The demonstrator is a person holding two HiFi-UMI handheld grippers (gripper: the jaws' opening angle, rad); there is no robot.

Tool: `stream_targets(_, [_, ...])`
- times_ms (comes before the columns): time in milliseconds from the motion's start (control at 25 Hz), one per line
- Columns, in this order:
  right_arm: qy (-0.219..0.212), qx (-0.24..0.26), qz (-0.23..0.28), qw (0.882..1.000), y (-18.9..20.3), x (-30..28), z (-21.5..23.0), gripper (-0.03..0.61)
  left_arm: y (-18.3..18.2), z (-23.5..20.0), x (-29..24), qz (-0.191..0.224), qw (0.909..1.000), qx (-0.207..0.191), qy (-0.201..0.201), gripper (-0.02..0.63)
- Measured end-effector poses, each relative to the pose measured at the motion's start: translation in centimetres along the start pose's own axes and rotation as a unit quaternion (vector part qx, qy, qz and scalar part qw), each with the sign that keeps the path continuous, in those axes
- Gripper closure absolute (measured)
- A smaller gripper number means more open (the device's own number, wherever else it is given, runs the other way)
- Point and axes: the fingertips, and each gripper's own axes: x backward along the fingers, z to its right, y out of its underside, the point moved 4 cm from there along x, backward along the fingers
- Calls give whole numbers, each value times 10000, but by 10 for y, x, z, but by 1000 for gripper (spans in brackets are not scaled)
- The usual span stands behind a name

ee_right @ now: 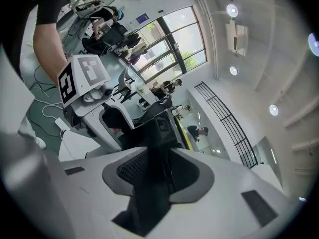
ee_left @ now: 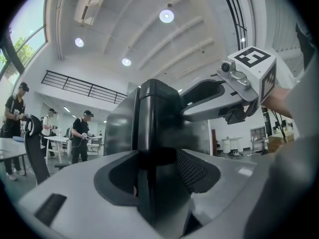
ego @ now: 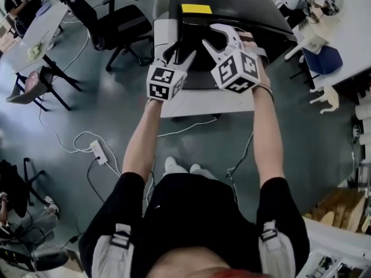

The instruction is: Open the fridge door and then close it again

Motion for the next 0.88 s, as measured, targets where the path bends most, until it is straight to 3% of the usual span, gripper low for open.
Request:
stream_targets(160, [-67,49,61,9999,2,3,-1,459,0,6,3,0,9999,-37,-139,385])
stream_targets(400, [-100,223,465,9986,4,44,-19,451,3,49,34,-2,9982,-202,-571,390])
stream_targets(880, [-237,830,1329,9874,33,187,-76,445,7,214,114,26,9900,-631,-1261,403])
